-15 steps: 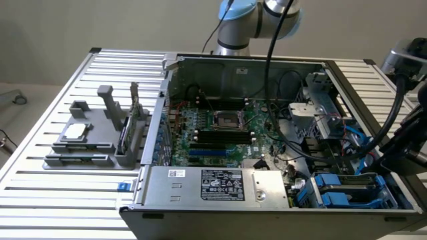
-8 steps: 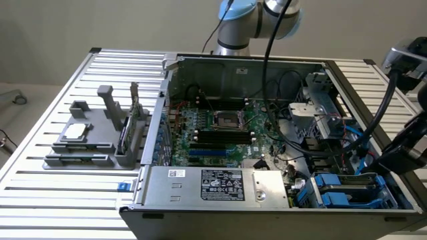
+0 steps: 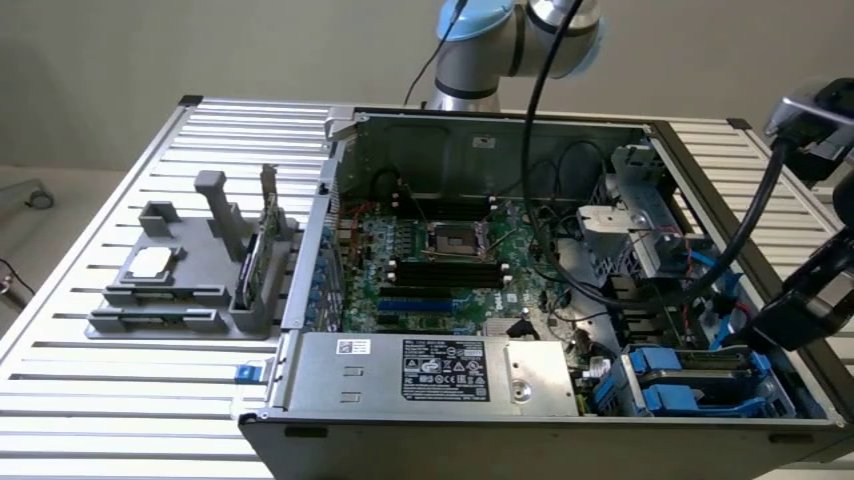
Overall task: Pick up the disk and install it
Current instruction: 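Insert the first disk wire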
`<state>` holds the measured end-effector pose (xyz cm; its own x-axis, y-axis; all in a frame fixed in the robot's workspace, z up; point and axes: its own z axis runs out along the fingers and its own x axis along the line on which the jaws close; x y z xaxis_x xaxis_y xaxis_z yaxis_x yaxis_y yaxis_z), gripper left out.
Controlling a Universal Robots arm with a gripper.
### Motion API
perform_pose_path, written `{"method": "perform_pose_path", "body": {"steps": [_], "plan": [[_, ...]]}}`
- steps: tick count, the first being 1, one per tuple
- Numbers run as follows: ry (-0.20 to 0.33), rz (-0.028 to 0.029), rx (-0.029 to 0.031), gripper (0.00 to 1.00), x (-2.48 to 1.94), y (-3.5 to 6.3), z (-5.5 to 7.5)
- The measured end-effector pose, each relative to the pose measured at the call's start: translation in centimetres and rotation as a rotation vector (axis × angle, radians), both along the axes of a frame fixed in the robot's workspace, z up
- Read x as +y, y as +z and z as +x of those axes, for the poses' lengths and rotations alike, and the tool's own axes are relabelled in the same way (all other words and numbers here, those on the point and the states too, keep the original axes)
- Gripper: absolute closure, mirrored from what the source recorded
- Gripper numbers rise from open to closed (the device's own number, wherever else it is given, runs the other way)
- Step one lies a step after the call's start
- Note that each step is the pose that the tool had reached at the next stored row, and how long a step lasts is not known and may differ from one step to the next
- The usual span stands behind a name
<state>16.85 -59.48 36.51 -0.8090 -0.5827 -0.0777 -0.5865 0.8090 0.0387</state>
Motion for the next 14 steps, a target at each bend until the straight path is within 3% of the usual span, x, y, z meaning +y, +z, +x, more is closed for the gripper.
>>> {"method": "perform_pose_path", "body": {"steps": [5, 14], "plan": [[-0.052, 0.0007, 0.003, 0.52, 0.0, 0.0, -0.1], [-0.086, 0.009, 0.0068, 0.52, 0.0, -0.01, -1.2]]}}
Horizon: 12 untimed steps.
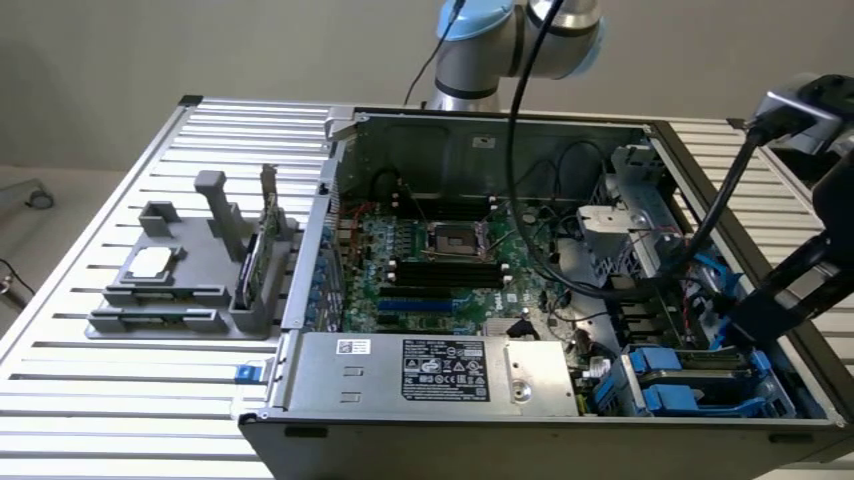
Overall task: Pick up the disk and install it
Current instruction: 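Insert the first disk wire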
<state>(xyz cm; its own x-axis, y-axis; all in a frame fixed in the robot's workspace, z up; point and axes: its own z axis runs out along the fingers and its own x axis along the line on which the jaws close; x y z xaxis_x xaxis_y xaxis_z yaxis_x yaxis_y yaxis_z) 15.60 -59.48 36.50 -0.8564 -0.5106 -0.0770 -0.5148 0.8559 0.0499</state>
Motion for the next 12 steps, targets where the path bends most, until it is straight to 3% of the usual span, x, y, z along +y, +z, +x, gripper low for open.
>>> {"method": "perform_pose_path", "body": {"steps": [7, 9, 10, 12], "plan": [[-0.048, -0.0001, 0.0019, 0.52, 0.0, 0.01, -0.48], [-0.061, 0.0, 0.0025, 0.54, 0.0, 0.01, -0.62], [-0.068, 0.0, 0.0028, 0.61, 0.0, 0.01, -0.69], [-0.081, 0.0, 0.0033, 0.61, 0.0, 0.0, -0.82]]}}
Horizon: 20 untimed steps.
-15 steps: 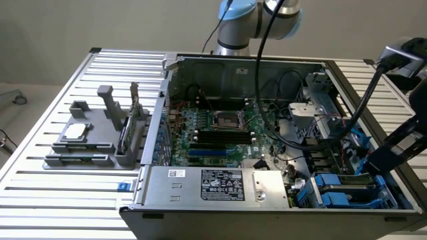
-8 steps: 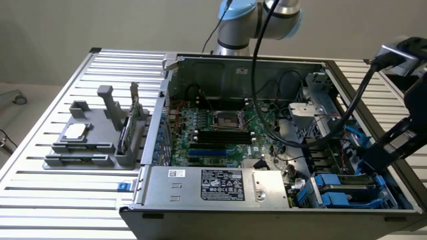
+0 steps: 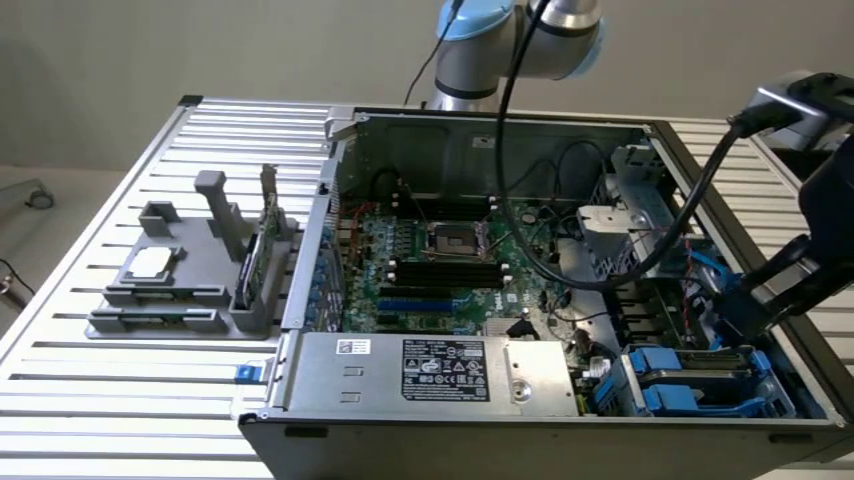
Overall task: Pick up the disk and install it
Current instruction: 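Insert the first disk wire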
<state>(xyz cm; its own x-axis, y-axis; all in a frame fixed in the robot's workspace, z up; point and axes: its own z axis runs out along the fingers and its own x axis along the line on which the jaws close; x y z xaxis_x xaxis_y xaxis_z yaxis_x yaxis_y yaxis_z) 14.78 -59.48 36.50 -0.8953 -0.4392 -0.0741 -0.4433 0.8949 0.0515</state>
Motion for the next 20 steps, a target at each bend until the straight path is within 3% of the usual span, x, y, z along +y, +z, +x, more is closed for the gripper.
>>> {"method": "perform_pose_path", "body": {"steps": [20], "plan": [[-0.217, 0.0, 0.0007, 0.61, 0.0, -0.04, -0.61]]}}
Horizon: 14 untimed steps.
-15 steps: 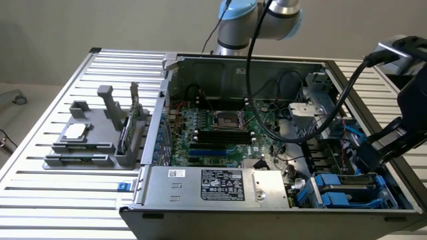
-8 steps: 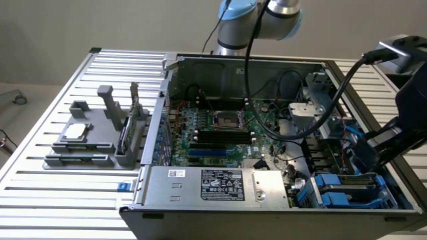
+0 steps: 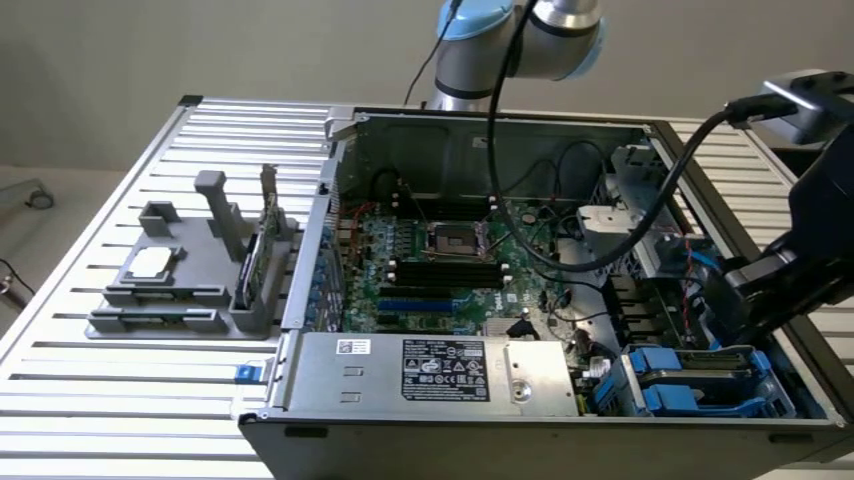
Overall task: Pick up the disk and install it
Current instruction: 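Insert the first disk wire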
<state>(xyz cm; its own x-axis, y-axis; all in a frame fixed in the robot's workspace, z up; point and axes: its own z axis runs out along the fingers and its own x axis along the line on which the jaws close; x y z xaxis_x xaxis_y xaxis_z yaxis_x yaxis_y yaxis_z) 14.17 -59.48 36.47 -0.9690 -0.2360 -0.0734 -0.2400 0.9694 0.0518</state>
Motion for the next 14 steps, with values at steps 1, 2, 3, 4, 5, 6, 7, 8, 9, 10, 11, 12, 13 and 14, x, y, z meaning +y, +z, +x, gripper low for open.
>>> {"method": "perform_pose_path", "body": {"steps": [1, 2, 3, 4, 5, 6, 7, 8, 9, 10, 11, 12, 13, 14], "plan": [[-0.012, 0.0, 0.0, 0.61, 0.0, 0.0, -0.02], [-0.024, -0.0002, 0.0, 0.61, 0.0, 0.0, -0.02], [-0.036, -0.0001, 0.0001, 0.61, 0.0, -0.01, -0.03], [-0.048, 0.0, 0.0002, 0.61, 0.0, -0.01, -0.04], [-0.061, 0.0, 0.0003, 0.61, 0.0, -0.02, -0.05], [-0.073, 0.0, 0.0004, 0.61, 0.0, -0.02, -0.06], [-0.085, -0.0001, 0.0005, 0.61, 0.0, -0.03, -0.07], [-0.097, -0.0001, 0.0007, 0.61, 0.0, -0.03, -0.07], [-0.109, 0.0001, 0.0008, 0.61, 0.0, -0.04, -0.08], [-0.121, -0.0002, 0.0009, 0.61, 0.0, -0.03, -0.09], [-0.133, 0.0, 0.0011, 0.61, 0.0, -0.05, -0.1], [-0.146, 0.0, 0.0012, 0.61, 0.0, -0.05, -0.1], [-0.158, -0.0001, 0.0013, 0.61, 0.0, -0.05, -0.11], [-0.169, 0.0, 0.0015, 0.61, 0.0, -0.06, -0.12]]}}
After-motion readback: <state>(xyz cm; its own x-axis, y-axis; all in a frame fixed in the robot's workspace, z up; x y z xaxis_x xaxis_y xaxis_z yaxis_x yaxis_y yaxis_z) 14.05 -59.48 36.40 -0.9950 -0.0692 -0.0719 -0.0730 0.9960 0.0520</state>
